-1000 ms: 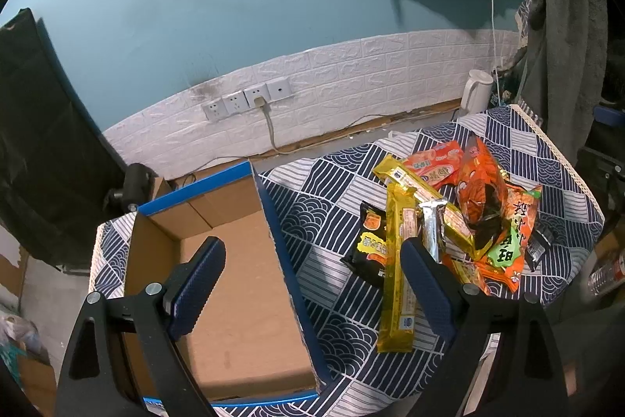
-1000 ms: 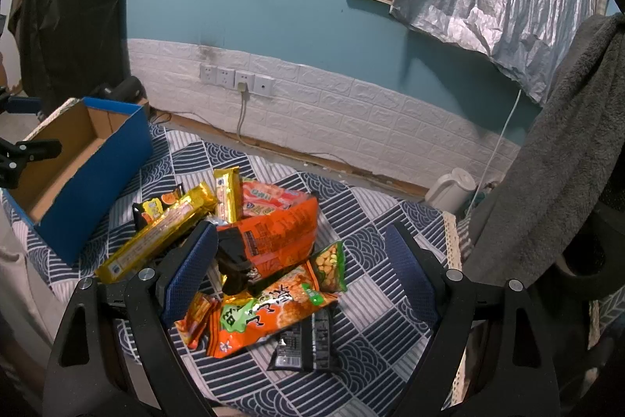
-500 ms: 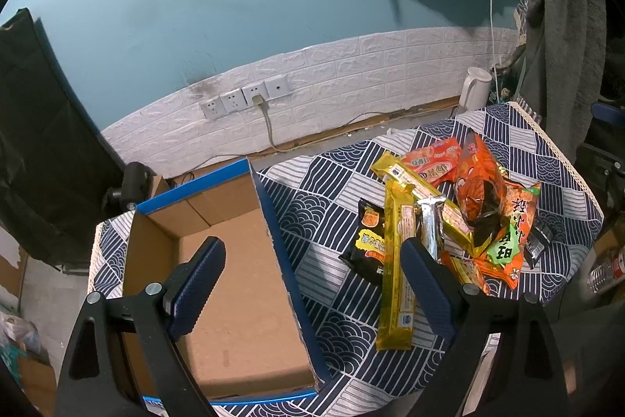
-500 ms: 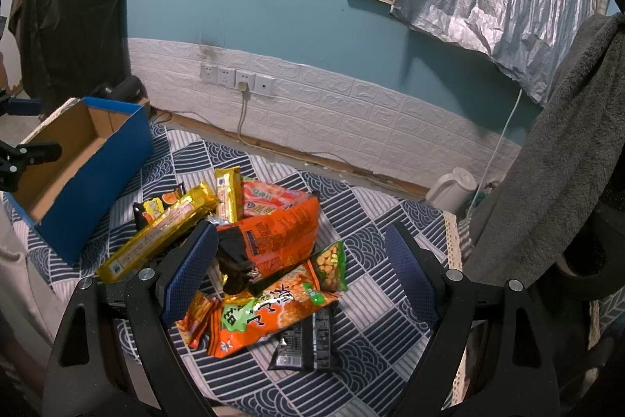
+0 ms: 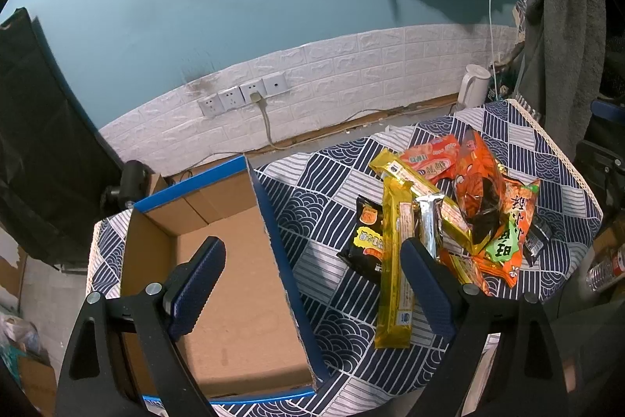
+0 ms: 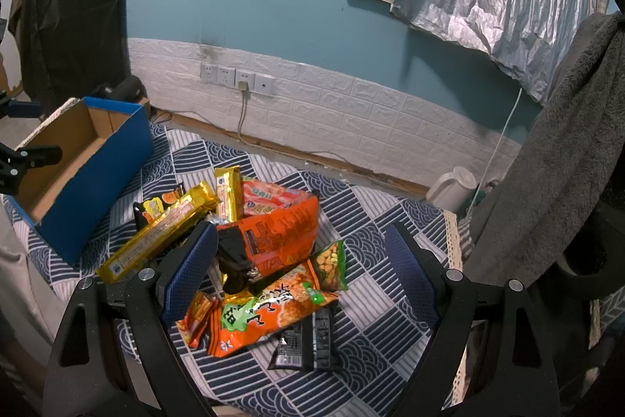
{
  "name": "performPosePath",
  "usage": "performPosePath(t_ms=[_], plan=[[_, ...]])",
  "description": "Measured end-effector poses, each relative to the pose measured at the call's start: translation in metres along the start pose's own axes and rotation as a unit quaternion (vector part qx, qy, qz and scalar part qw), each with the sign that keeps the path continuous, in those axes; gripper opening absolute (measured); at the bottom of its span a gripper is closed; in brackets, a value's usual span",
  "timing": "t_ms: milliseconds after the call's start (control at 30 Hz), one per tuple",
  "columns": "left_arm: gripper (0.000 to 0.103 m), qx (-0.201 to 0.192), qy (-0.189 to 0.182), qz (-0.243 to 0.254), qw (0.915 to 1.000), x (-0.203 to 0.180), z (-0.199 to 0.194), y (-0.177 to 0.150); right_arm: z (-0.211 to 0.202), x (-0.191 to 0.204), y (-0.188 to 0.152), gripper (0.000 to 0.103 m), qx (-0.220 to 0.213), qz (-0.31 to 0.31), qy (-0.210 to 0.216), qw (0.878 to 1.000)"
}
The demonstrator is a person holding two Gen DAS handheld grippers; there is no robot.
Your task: Organize snacks
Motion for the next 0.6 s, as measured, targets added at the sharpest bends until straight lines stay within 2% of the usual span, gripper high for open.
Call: performPosePath(t_ms=[600], plan=[[0.093,0.007,-0.004,0.003,1.0000,-0.0020,0.0053,-0.0031,-0.0001,0.0001,0.0025,0.086,0.003,0.000,0.000,1.000]])
Point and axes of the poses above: each gripper's, at about its wrist camera, not at the fingertips, and z roughly the way its jaws point, x to its left, y to its top, the point moved 5 cm from there along z, roughly the way its jaws point, and after that the axes turned 11 degrees about z, right-handed, at the moved point
